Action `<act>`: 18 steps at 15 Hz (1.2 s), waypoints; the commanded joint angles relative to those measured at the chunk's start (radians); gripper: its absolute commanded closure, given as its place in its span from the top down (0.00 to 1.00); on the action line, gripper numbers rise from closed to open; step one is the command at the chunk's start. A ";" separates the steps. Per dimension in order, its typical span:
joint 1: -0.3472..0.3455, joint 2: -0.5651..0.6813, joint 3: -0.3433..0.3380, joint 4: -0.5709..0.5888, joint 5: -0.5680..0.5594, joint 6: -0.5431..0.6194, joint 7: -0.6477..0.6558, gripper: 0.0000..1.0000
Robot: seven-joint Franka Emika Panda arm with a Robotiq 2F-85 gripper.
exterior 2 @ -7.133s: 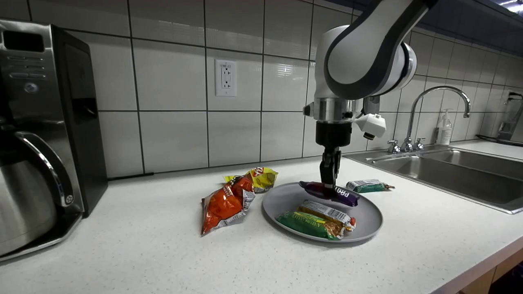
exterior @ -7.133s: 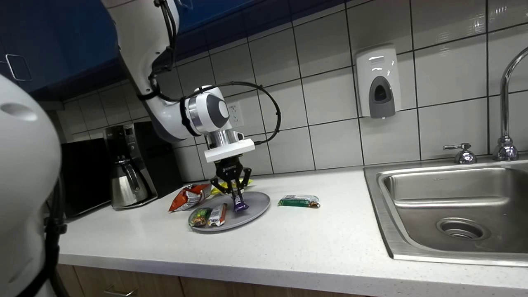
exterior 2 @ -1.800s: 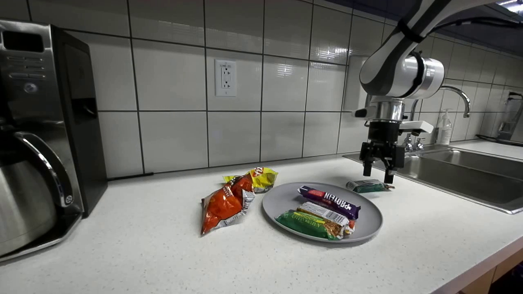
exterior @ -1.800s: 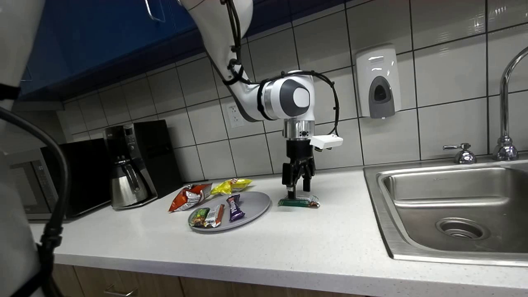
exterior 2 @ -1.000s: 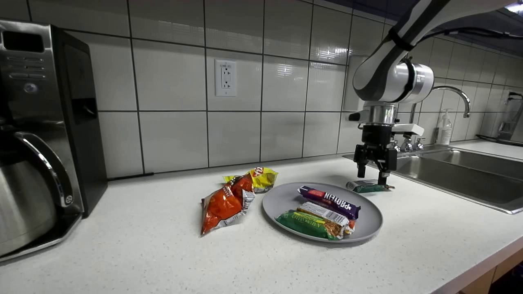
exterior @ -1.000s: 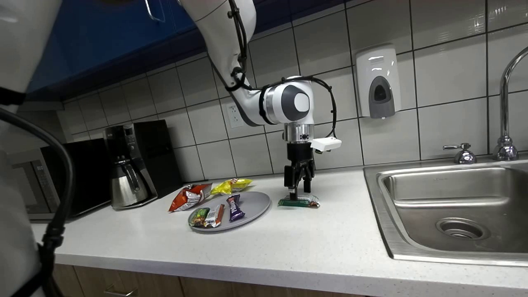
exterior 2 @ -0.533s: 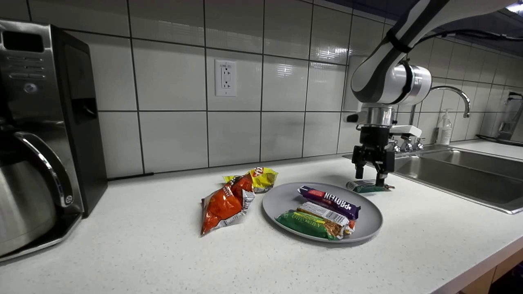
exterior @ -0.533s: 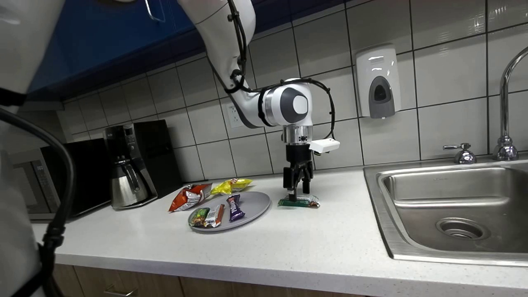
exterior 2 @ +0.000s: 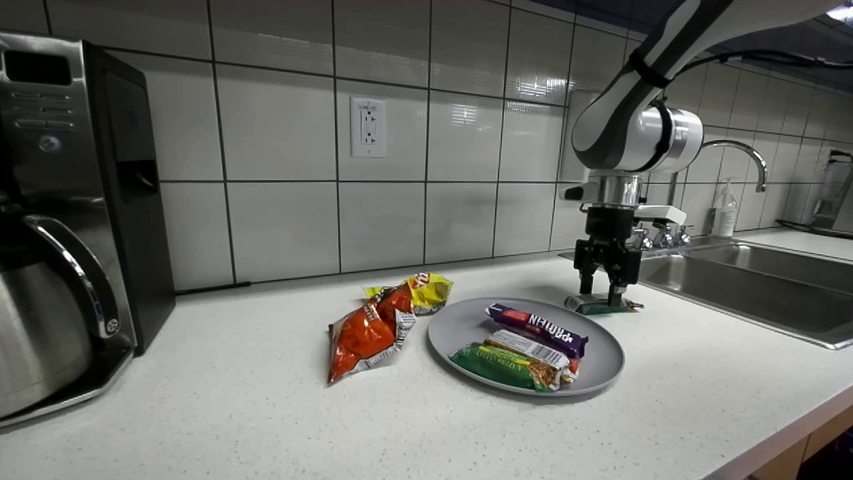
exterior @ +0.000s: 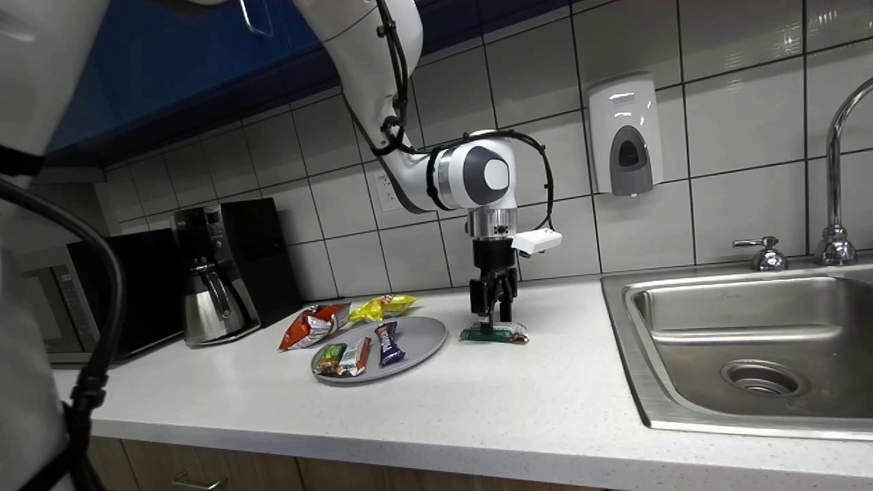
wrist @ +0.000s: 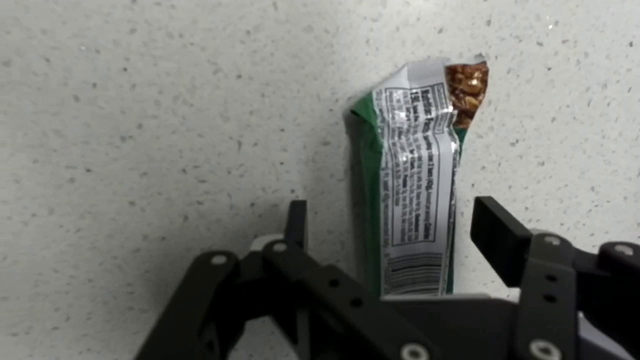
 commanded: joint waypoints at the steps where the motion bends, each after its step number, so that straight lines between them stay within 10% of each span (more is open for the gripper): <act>1: 0.003 -0.002 0.000 0.000 -0.015 0.019 0.019 0.53; 6: 0.004 -0.005 0.000 -0.004 -0.013 0.025 0.027 0.16; 18: 0.070 -0.093 -0.009 -0.035 -0.034 0.089 0.271 0.16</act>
